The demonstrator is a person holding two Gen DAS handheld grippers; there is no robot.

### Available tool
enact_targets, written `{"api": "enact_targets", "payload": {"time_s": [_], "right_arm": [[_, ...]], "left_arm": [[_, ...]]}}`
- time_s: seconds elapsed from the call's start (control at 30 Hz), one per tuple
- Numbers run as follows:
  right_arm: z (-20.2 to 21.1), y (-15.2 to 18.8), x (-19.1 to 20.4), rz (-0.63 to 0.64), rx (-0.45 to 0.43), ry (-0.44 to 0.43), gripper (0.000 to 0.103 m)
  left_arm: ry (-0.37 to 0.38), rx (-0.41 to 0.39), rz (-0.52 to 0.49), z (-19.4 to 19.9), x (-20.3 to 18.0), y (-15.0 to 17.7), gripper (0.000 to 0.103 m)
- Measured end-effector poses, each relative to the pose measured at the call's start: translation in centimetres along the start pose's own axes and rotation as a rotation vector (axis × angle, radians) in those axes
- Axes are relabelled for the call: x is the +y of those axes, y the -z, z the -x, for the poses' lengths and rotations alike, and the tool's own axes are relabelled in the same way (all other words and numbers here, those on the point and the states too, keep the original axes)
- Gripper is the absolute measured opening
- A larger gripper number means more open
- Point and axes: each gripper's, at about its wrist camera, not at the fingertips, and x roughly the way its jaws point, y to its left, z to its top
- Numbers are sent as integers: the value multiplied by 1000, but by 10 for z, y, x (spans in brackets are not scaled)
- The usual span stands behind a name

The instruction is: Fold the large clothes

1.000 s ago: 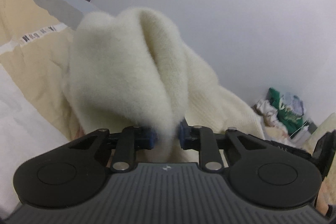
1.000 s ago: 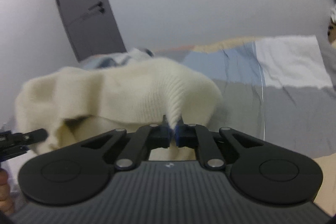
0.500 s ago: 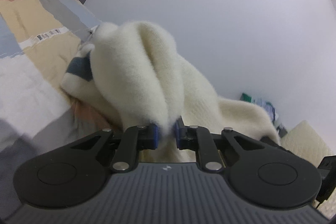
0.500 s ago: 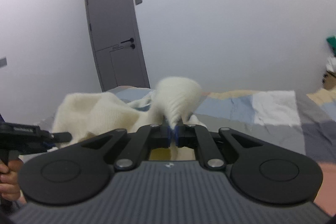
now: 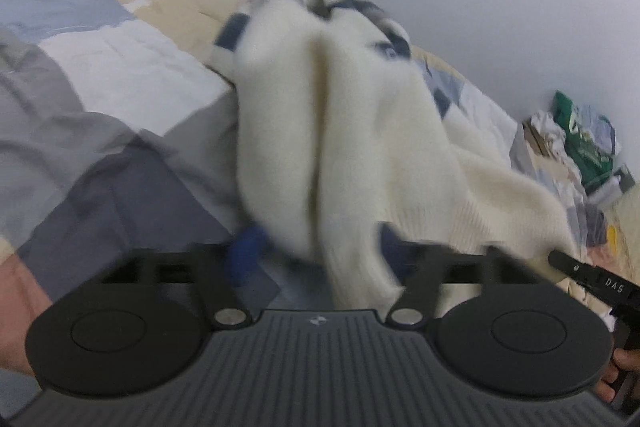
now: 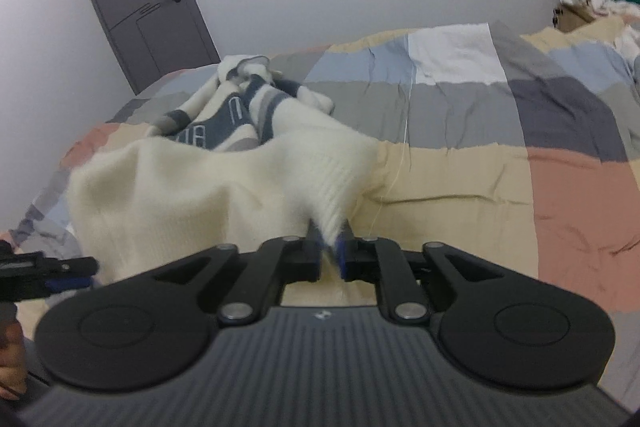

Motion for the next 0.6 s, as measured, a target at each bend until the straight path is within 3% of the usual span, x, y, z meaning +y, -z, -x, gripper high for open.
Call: {"api": "enact_targets", "payload": {"time_s": [0.03,0.1,0.3,0.43,0.5,0.6], "right_arm": [[4,3,-2,-13,3,1,50],[7,1,-5,-44,-8,-2,77],[-9,-34,17,21,-28,-4,77],[-49,-74,51,113,-16,-71,76],[-82,-98,69,133,9,-95,76],[-138,-125,96,177,50,-101,75]], "left_arm": [[2,-13,14,6,7,2,82],[20,-49,49,19,15,1,83],[-47,-175,9,25,13,-38,85],[-54,-164,-18,-5,6,-93,85],[-16,-161,-13,-24,8,-121,85],[-26,-141,6,-55,16,-152,85]]}}
